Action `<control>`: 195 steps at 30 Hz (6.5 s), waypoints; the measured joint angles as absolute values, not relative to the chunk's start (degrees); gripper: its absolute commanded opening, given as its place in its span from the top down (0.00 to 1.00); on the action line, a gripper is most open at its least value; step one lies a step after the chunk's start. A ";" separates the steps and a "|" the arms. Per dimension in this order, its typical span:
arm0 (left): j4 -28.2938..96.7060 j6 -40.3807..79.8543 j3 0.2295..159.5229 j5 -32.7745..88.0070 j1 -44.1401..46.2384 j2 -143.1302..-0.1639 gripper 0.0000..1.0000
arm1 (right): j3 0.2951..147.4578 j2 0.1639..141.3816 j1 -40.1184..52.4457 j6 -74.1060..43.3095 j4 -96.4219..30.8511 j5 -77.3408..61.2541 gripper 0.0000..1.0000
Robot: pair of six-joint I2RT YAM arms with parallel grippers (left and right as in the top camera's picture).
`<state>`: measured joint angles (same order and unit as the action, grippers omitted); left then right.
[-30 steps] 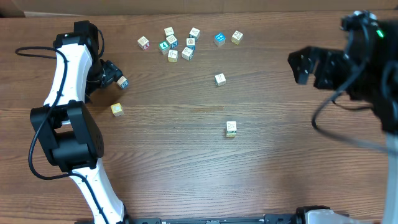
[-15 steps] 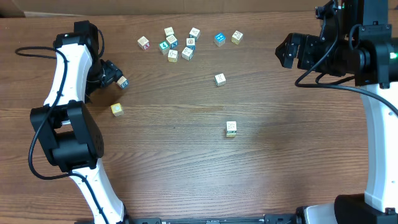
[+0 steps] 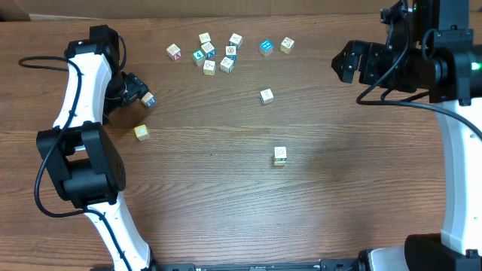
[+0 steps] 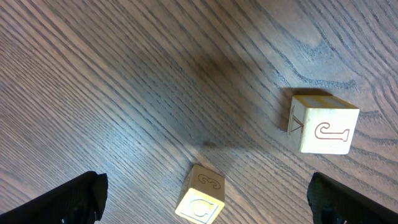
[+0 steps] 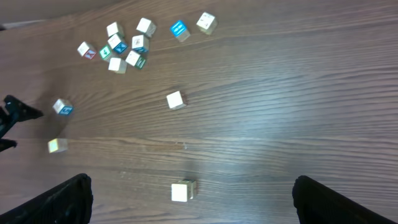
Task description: Form a tower
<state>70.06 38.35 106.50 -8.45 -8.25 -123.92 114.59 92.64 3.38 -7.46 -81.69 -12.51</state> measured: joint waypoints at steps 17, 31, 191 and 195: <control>70.04 38.35 106.50 -8.45 -8.25 -123.92 0.00 | 114.58 100.55 5.23 -7.38 -83.22 -14.81 0.29; 69.84 38.35 106.50 -8.43 -8.25 -123.92 0.01 | 114.58 103.57 6.90 -7.57 -82.96 -15.05 0.84; 69.67 38.35 106.50 -8.67 -30.00 -123.92 0.00 | 106.80 121.58 32.71 -13.52 -54.41 -16.69 0.00; 69.67 38.35 106.50 -8.67 -30.00 -123.92 0.01 | 106.80 121.58 32.71 -13.54 -54.39 -16.71 0.00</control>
<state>69.67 38.35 106.50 -8.67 -30.00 -123.92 106.80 121.58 32.71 -13.54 -54.39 -16.71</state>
